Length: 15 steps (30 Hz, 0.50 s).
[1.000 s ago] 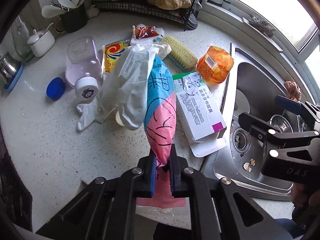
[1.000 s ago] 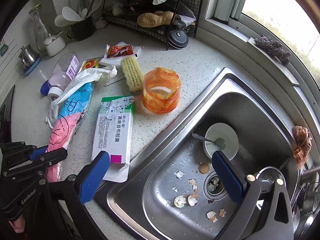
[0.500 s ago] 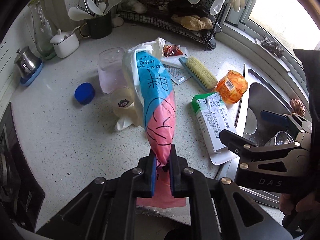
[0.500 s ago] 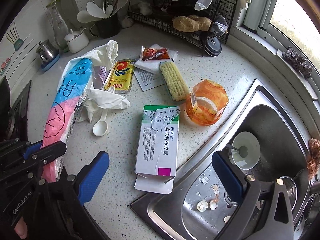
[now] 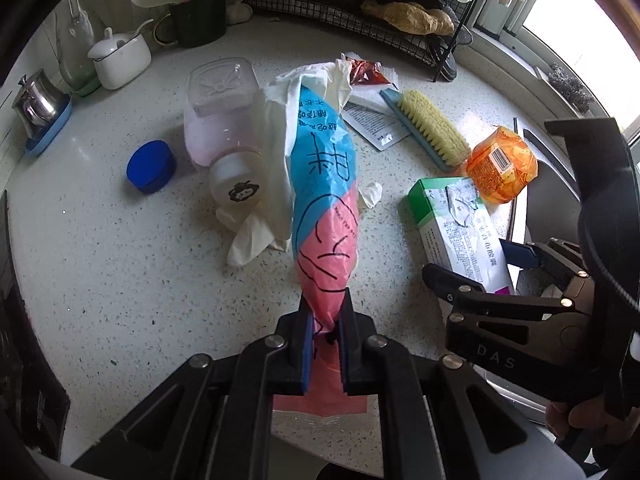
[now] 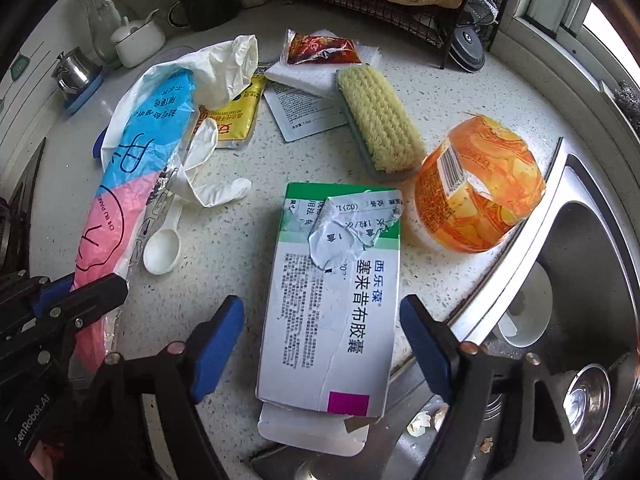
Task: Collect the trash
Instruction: 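Grasp the white medicine box with the right gripper while the left gripper holds the bag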
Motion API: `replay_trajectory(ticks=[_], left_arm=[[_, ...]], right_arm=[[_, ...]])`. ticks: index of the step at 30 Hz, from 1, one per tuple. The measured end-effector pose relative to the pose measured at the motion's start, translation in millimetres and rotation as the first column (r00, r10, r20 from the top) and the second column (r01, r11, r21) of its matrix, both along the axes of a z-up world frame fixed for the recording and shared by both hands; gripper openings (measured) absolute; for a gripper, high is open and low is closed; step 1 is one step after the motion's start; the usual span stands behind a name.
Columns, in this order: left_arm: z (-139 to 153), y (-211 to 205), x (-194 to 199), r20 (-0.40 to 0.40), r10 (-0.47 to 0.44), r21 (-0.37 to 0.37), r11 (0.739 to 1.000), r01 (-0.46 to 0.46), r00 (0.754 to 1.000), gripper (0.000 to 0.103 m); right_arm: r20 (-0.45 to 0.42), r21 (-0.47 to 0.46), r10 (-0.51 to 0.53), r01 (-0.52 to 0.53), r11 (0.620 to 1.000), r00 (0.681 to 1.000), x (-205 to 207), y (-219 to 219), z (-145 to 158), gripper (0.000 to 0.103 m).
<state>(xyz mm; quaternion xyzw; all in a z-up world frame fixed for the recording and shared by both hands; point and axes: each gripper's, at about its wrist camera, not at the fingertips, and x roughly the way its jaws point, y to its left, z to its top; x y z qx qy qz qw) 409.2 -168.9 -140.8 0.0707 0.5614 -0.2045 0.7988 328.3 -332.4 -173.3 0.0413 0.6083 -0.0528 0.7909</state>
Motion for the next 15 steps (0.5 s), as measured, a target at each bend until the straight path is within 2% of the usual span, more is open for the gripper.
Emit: replay_trajectory(ticks=[1, 4, 6, 15], left_arm=[[0.6, 1.8, -2.1, -0.001, -0.001, -0.004, 1.000, 0.001, 1.000, 0.009], [4.8, 3.5, -8.0, 0.002, -0.006, -0.005, 1.000, 0.006, 1.000, 0.009], [10.4, 5.0, -13.1, 0.001, -0.013, -0.031, 0.999, 0.013, 1.000, 0.009], [39.3, -4.2, -47.9, 0.046, -0.092, -0.106, 0.990, 0.097, 0.995, 0.009]], right_arm=[[-0.005, -0.002, 0.008, -0.008, 1.000, 1.000, -0.9, 2.1, -1.5, 0.059], [0.002, -0.008, 0.025, -0.025, 1.000, 1.000, -7.2, 8.2, -0.5, 0.058], [0.019, -0.010, 0.021, -0.021, 1.000, 1.000, -13.2, 9.3, 3.9, 0.057], [0.106, -0.030, -0.017, 0.021, 0.999, 0.994, -52.3, 3.7, 55.2, 0.057]])
